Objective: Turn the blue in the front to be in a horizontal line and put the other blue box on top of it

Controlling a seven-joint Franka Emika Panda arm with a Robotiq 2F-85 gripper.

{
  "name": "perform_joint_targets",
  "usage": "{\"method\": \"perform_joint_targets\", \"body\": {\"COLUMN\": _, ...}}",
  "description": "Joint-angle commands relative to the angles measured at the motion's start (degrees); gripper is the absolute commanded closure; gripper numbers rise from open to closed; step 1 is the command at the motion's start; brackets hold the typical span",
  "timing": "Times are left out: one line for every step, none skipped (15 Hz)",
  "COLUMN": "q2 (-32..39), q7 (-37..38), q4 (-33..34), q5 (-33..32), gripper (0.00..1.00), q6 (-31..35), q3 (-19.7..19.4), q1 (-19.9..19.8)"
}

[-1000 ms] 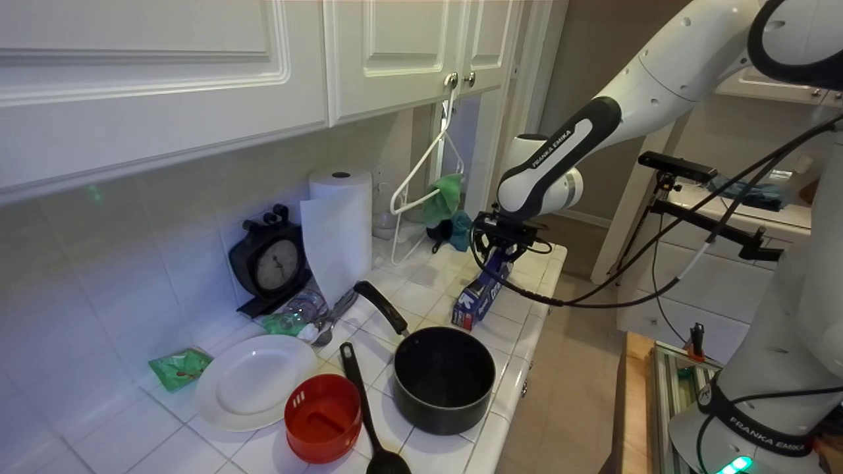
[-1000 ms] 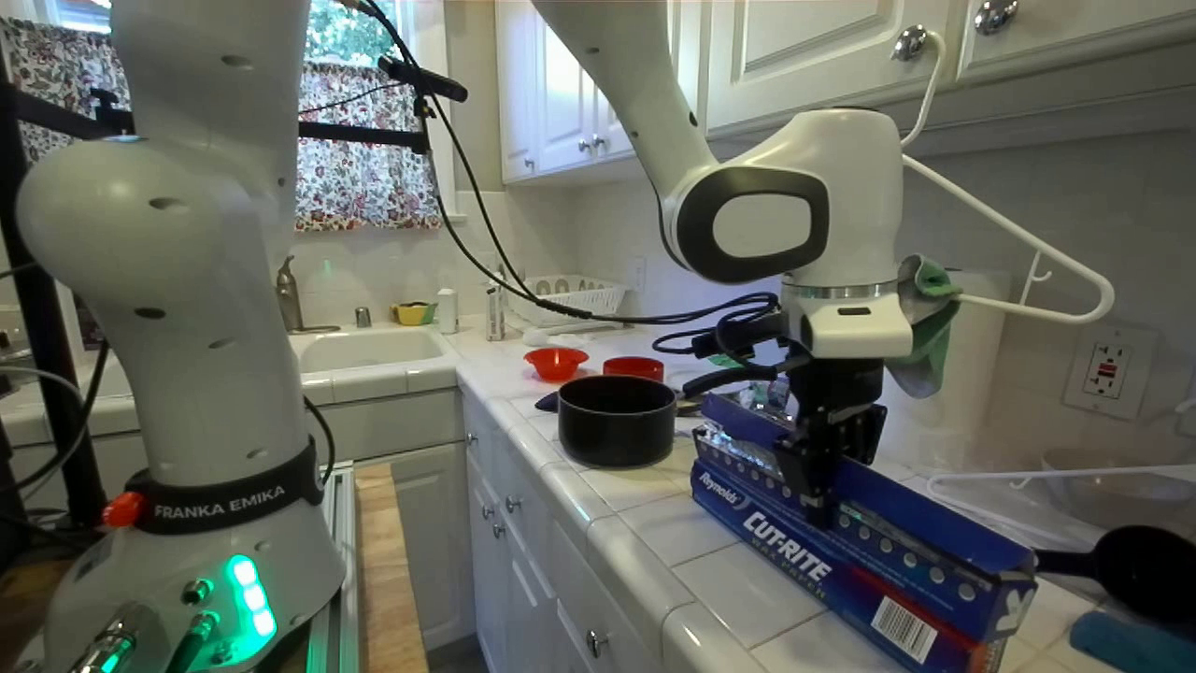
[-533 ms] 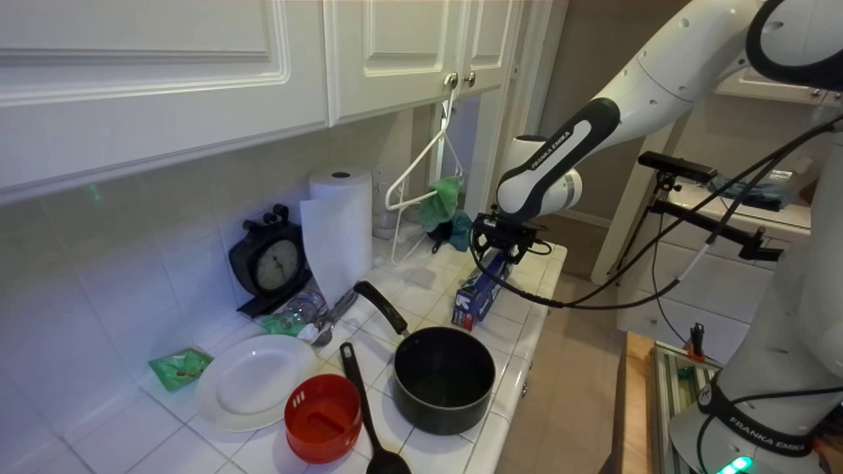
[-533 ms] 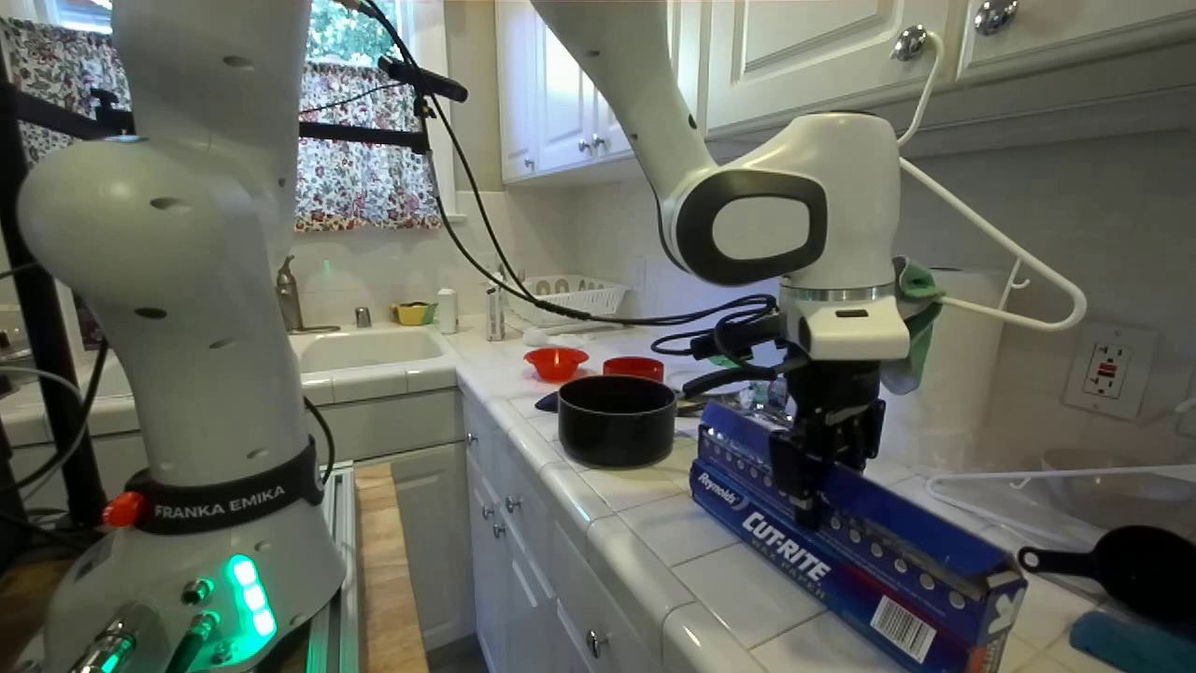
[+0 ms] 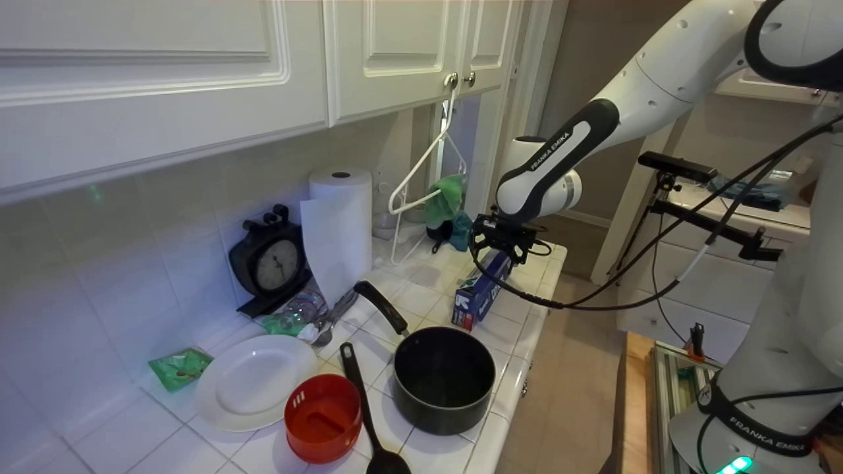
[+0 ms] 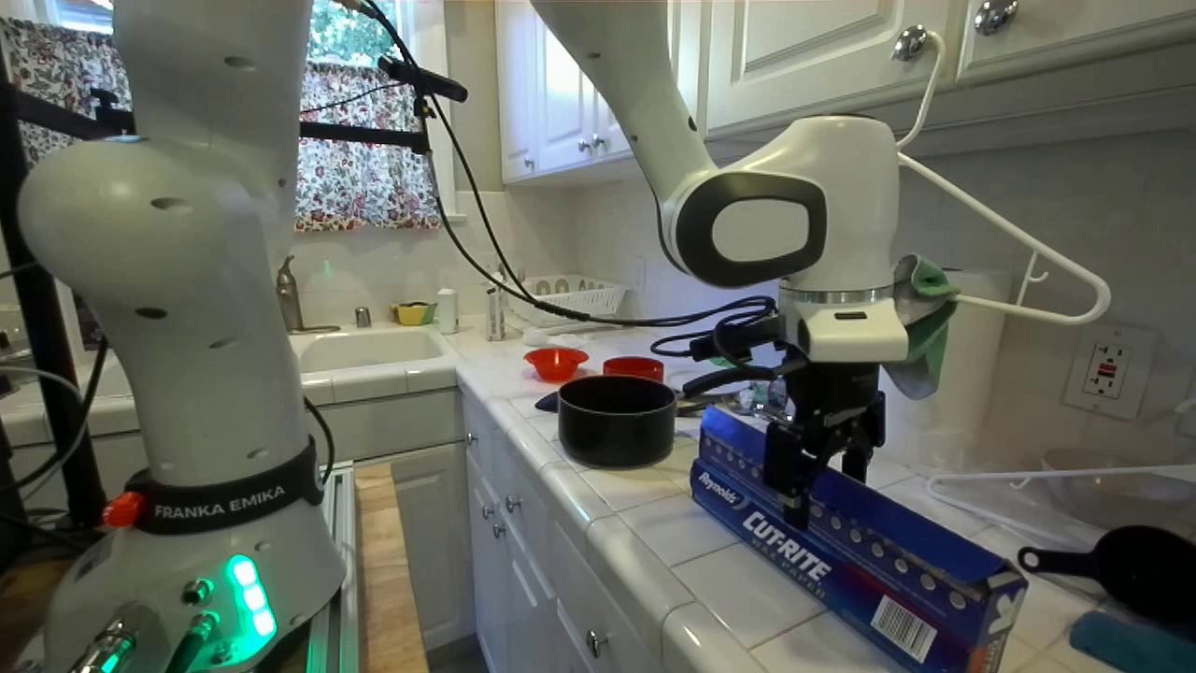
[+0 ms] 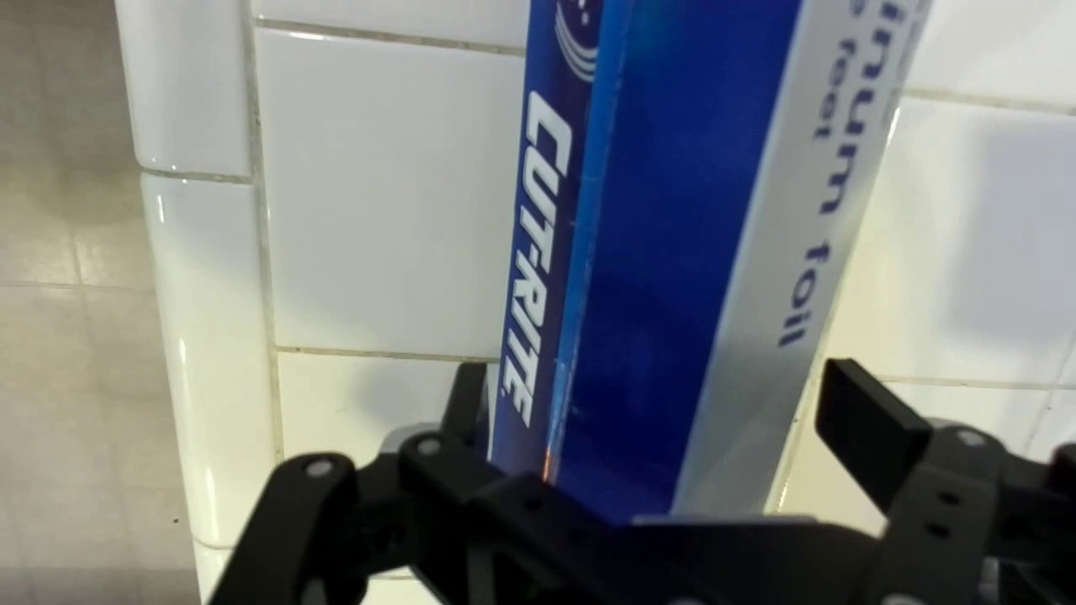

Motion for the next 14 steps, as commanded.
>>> {"method": "perform_joint_targets", "body": {"q2": -1.4, "q7": 2.5, "q4": -0.5, "q5": -3.3, "gripper": 0.00, "q6": 0.0, "q3": -0.5, "q1": 0.5}}
{"method": "perform_joint_targets", "body": {"q2": -2.0, "q7": 2.4, "q4": -0.9, "q5": -3.9, "gripper": 0.00, "q6": 0.5, "q3": -0.6, "q1": 0.5}}
{"method": "perform_joint_targets", "body": {"q2": -2.8, "q7": 2.2, "q4": -1.2, "q5": -4.6, "gripper": 0.00, "q6": 0.6, "q3": -0.7, "q1": 0.5}}
{"method": "perform_joint_targets", "body": {"q2": -3.2, "q7": 2.8, "q4": -1.4, "q5": -5.6, "gripper": 0.00, "q6": 0.7, "q3": -0.9, "q1": 0.7}}
{"method": "perform_joint_targets", "body": {"q2": -3.9, "q7": 2.8, "q4": -1.4, "q5": -6.1, "gripper": 0.00, "q6": -0.4, "q3": -0.9, "q1": 0.5}}
{"method": "perform_joint_targets", "body": {"q2": -4.4, "q7": 2.6, "q4": -1.4, "q5": -6.6, "gripper": 0.00, "q6": -0.5, "q3": -0.7, "q1": 0.3}}
{"method": "perform_joint_targets", "body": {"q2": -4.9, "q7": 2.8, "q4": -1.5, "q5": -7.1, "gripper": 0.00, "q6": -0.6, "q3": -0.7, "q1": 0.2}}
{"method": "perform_joint_targets", "body": {"q2": -5.1, "q7": 3.1, "q4": -1.4, "q5": -7.6, "gripper": 0.00, "q6": -0.8, "q3": -0.7, "q1": 0.2}}
{"method": "perform_joint_targets", "body": {"q2": -5.5, "q7": 2.8, "q4": -1.2, "q5": -7.4, "gripper": 0.00, "q6": -1.7, "q3": -0.3, "q1": -0.1}}
{"method": "perform_joint_targets", "body": {"q2": -5.9, "q7": 3.4, "q4": -1.1, "q5": -8.1, "gripper": 0.00, "q6": -2.6, "q3": -0.4, "q1": 0.0}}
{"method": "perform_joint_targets", "body": {"q2": -6.3, "q7": 4.1, "q4": -0.9, "q5": -8.6, "gripper": 0.00, "q6": -4.3, "q3": -0.4, "q1": 0.0}}
{"method": "perform_joint_targets", "body": {"q2": -6.9, "q7": 5.0, "q4": -0.7, "q5": -9.8, "gripper": 0.00, "q6": -6.8, "q3": -0.5, "q1": 0.1}}
{"method": "perform_joint_targets", "body": {"q2": -7.7, "q7": 5.7, "q4": -0.9, "q5": -10.7, "gripper": 0.00, "q6": -7.9, "q3": -0.4, "q1": 0.0}}
{"method": "perform_joint_targets", "body": {"q2": -8.5, "q7": 6.2, "q4": -1.0, "q5": -11.9, "gripper": 0.00, "q6": -9.9, "q3": -0.1, "q1": -0.2}}
